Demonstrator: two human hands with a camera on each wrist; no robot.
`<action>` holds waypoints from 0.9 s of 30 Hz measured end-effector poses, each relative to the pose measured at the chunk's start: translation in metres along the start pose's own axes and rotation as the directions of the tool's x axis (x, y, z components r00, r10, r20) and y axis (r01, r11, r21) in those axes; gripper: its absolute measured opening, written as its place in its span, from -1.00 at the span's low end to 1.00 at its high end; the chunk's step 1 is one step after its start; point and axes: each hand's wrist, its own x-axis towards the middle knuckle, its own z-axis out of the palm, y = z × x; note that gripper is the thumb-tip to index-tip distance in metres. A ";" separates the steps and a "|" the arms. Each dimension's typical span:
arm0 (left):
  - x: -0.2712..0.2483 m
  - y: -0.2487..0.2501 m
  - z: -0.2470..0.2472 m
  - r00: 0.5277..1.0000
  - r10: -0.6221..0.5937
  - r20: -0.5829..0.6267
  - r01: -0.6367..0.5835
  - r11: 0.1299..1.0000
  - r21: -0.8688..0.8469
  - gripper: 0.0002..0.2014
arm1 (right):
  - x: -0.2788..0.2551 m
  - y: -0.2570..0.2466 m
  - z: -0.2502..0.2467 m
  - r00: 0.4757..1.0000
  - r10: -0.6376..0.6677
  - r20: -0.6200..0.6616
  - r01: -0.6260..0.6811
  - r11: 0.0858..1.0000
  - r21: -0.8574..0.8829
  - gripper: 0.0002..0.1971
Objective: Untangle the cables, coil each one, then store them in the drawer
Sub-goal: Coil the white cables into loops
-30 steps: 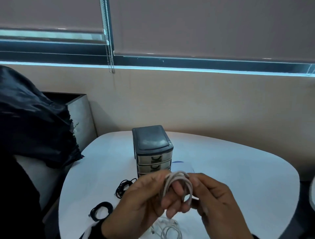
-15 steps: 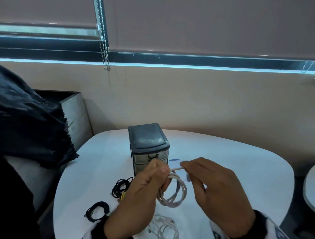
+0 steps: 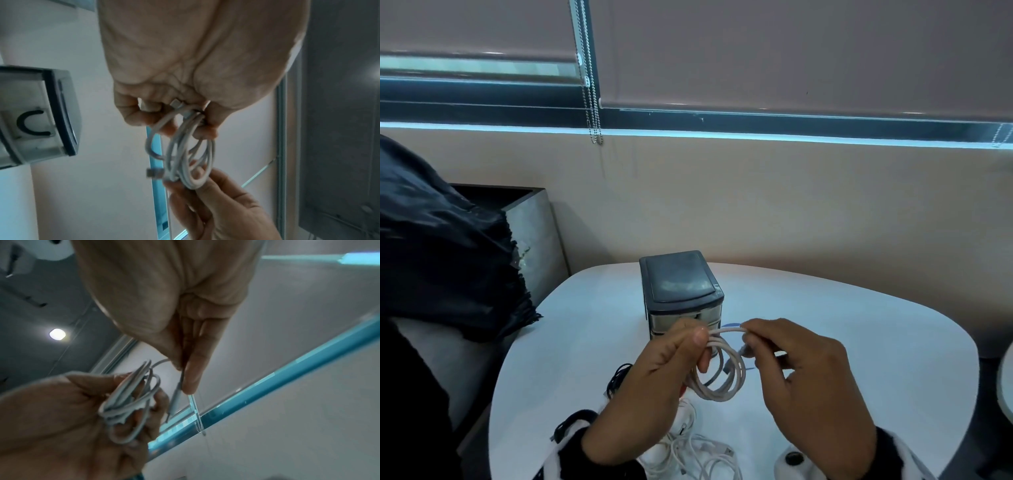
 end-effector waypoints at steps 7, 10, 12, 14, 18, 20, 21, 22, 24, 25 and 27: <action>-0.002 -0.008 -0.002 0.997 -0.075 0.028 0.079 0.975 -0.209 -0.23 | 0.011 -0.018 0.000 0.810 0.476 0.344 -0.561 0.453 0.693 -0.84; 0.001 -0.010 0.004 0.998 0.052 -0.037 -0.057 0.990 -0.127 -0.61 | 0.007 -0.020 0.009 0.713 0.432 0.552 -0.674 0.208 0.709 -0.87; 0.005 -0.011 0.008 0.979 0.147 -0.139 -0.153 0.988 -0.035 -0.78 | 0.002 -0.020 0.014 0.668 0.373 0.644 -0.718 0.097 0.689 -0.88; 0.008 -0.017 0.009 0.950 0.246 -0.193 -0.224 0.966 0.131 -0.74 | -0.002 -0.014 0.016 0.659 0.345 0.669 -0.707 -0.022 0.707 -0.65; 0.006 -0.030 0.013 0.924 0.361 -0.127 -0.241 0.807 0.539 -0.67 | -0.008 -0.012 0.019 0.616 0.317 0.721 -0.784 0.160 0.600 -0.72; 0.006 -0.034 0.014 0.933 0.342 -0.110 -0.251 0.838 0.484 -0.58 | -0.013 -0.011 0.023 0.580 0.349 0.736 -0.810 0.343 0.476 -0.80; 0.006 -0.038 0.013 0.935 0.339 -0.103 -0.255 0.845 0.470 -0.58 | -0.017 -0.008 0.024 0.574 0.372 0.729 -0.806 0.411 0.425 -0.78; 0.005 -0.041 0.012 0.937 0.336 -0.100 -0.249 0.839 0.484 -0.61 | -0.020 -0.004 0.024 0.581 0.402 0.708 -0.797 0.458 0.395 -0.78; 0.003 -0.047 0.013 0.945 0.311 -0.101 -0.223 0.839 0.497 -0.68 | -0.024 0.003 0.023 0.620 0.465 0.632 -0.767 0.531 0.361 -0.79; 0.002 -0.050 0.014 0.949 0.298 -0.105 -0.212 0.848 0.486 -0.69 | -0.026 0.004 0.024 0.652 0.491 0.577 -0.740 0.578 0.345 -0.82; 0.000 -0.056 0.017 0.949 0.287 -0.129 -0.199 0.865 0.460 -0.69 | -0.029 0.005 0.027 0.720 0.528 0.451 -0.676 0.682 0.280 -0.88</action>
